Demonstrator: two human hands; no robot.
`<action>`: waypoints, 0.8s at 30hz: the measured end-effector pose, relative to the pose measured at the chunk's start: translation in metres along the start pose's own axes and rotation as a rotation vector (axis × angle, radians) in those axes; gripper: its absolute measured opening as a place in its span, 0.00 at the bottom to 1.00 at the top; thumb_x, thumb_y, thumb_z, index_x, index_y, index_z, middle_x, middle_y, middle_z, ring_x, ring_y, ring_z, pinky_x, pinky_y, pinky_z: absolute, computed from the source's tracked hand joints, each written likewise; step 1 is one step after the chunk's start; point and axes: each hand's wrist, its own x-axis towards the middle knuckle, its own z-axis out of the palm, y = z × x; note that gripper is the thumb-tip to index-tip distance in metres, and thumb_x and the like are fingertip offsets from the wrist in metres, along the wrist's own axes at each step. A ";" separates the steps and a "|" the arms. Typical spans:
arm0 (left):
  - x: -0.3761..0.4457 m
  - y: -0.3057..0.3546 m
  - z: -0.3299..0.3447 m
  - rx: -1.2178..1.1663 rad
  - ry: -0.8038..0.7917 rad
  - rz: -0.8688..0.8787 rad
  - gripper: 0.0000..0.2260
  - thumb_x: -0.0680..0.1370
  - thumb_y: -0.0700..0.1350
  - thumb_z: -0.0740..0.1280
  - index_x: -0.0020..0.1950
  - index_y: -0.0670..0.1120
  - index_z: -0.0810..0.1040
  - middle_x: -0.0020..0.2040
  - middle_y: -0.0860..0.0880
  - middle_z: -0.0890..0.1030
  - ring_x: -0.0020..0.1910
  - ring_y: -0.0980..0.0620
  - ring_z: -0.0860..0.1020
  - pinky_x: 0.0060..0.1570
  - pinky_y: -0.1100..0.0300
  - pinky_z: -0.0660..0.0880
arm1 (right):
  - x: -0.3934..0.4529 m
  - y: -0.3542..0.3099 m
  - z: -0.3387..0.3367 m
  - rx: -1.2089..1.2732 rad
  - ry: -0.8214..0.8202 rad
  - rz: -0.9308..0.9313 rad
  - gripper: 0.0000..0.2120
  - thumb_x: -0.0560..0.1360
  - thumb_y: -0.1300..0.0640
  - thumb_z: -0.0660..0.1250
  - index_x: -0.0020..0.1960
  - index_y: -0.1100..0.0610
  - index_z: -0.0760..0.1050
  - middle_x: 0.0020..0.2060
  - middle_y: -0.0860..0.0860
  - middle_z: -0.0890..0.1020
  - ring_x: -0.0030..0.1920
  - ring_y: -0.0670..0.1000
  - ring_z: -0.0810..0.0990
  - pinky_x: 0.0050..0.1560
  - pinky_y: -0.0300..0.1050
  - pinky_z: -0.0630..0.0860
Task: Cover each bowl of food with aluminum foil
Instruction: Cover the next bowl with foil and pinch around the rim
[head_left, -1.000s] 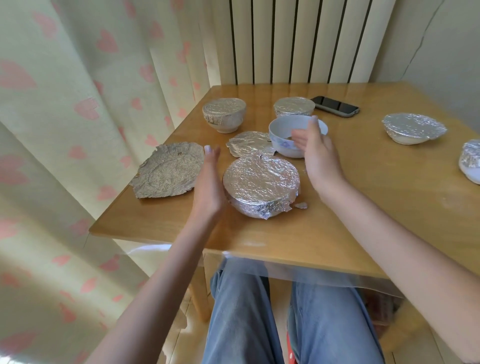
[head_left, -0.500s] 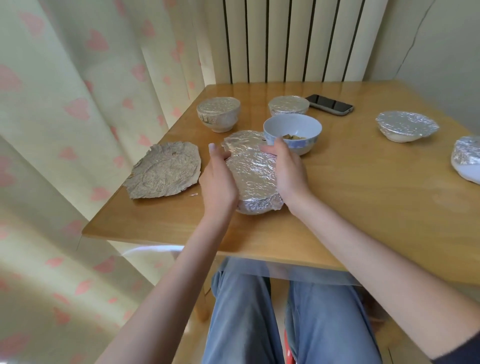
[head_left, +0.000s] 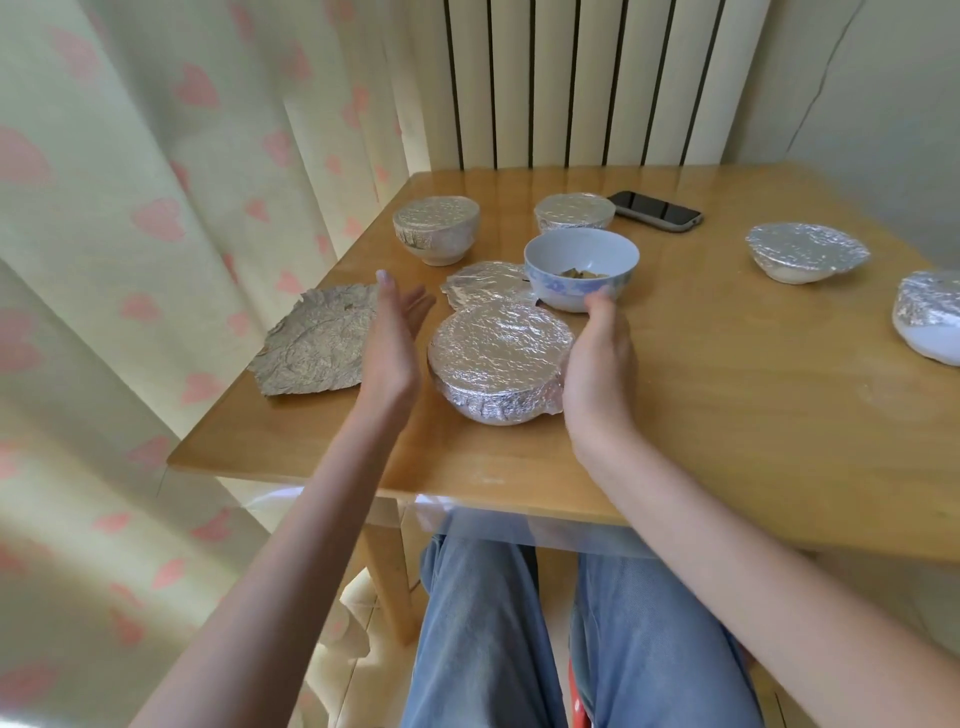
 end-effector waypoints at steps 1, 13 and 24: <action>0.004 0.001 -0.002 -0.017 -0.054 0.007 0.30 0.83 0.60 0.43 0.72 0.40 0.70 0.67 0.45 0.76 0.61 0.57 0.75 0.56 0.68 0.71 | -0.007 0.004 0.003 0.044 0.015 -0.006 0.17 0.82 0.45 0.49 0.61 0.50 0.72 0.51 0.46 0.77 0.58 0.50 0.73 0.55 0.45 0.66; -0.017 -0.004 0.036 0.044 0.171 0.002 0.28 0.78 0.66 0.49 0.58 0.52 0.81 0.60 0.49 0.81 0.58 0.51 0.76 0.66 0.51 0.68 | 0.018 0.002 0.022 0.043 -0.083 0.047 0.24 0.78 0.38 0.50 0.51 0.50 0.80 0.50 0.46 0.81 0.56 0.50 0.77 0.61 0.48 0.71; -0.025 -0.008 0.038 0.056 0.151 -0.008 0.24 0.83 0.60 0.49 0.69 0.51 0.74 0.68 0.51 0.75 0.67 0.52 0.71 0.71 0.53 0.63 | 0.024 -0.004 0.010 -0.096 -0.213 0.005 0.28 0.76 0.32 0.47 0.55 0.48 0.79 0.59 0.49 0.79 0.61 0.49 0.75 0.61 0.46 0.69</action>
